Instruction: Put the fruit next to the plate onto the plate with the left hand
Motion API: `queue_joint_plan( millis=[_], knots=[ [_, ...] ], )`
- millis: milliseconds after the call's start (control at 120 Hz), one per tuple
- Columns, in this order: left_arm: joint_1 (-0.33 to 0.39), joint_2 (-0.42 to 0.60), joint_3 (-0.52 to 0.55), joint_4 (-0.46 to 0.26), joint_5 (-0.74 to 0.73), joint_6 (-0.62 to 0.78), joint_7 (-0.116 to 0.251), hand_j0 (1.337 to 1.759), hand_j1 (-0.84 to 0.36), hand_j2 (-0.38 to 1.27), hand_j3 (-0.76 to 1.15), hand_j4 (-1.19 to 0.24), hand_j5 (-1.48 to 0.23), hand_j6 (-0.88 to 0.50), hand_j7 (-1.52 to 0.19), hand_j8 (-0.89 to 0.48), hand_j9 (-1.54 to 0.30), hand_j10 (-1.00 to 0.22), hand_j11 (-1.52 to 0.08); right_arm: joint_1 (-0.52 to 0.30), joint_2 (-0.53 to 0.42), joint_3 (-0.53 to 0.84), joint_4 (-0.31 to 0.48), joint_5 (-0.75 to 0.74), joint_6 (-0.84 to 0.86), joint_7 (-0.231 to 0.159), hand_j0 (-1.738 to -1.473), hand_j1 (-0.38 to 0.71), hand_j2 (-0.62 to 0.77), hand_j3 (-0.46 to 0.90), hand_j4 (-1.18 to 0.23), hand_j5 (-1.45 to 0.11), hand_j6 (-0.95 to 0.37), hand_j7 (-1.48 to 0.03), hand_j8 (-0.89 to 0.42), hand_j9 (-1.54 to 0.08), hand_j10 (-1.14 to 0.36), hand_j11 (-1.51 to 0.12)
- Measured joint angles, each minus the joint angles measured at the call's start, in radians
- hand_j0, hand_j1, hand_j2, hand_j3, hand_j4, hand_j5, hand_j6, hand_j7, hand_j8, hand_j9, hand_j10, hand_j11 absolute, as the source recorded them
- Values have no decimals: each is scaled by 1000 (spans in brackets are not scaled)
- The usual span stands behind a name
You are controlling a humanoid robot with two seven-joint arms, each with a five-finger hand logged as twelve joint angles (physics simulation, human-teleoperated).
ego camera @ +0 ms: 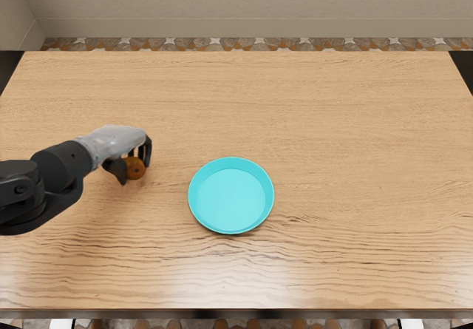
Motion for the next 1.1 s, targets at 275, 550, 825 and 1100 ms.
queue_joint_plan(
  millis=[275,550,825,1100],
  knots=[
    [-63,-38,-3,0,-11,-15,1,1656,-373,489,0,-709,-995,-458,-980,-506,-973,-710,-975,0,0,0,0,0,0,0,-1658,-349,0,0,0,0,0,0,0,0,0,0],
    [-103,-91,-29,0,-46,-55,7,1656,-372,469,0,-717,-993,-471,-979,-512,-969,-727,-970,-1,0,0,0,0,0,0,-1658,-349,0,0,0,0,0,0,0,0,0,0],
    [-106,-150,-61,0,-53,-84,15,1657,-373,529,0,-726,-980,-501,-966,-547,-967,-732,-968,-1,0,0,0,0,0,0,-1658,-349,0,0,0,0,0,0,0,0,0,0],
    [-136,-198,-87,0,-57,-119,17,1657,-377,575,0,-725,-980,-526,-966,-562,-965,-733,-965,-1,0,0,0,0,0,0,-1658,-349,0,0,0,0,0,0,0,0,0,0]
  ],
)
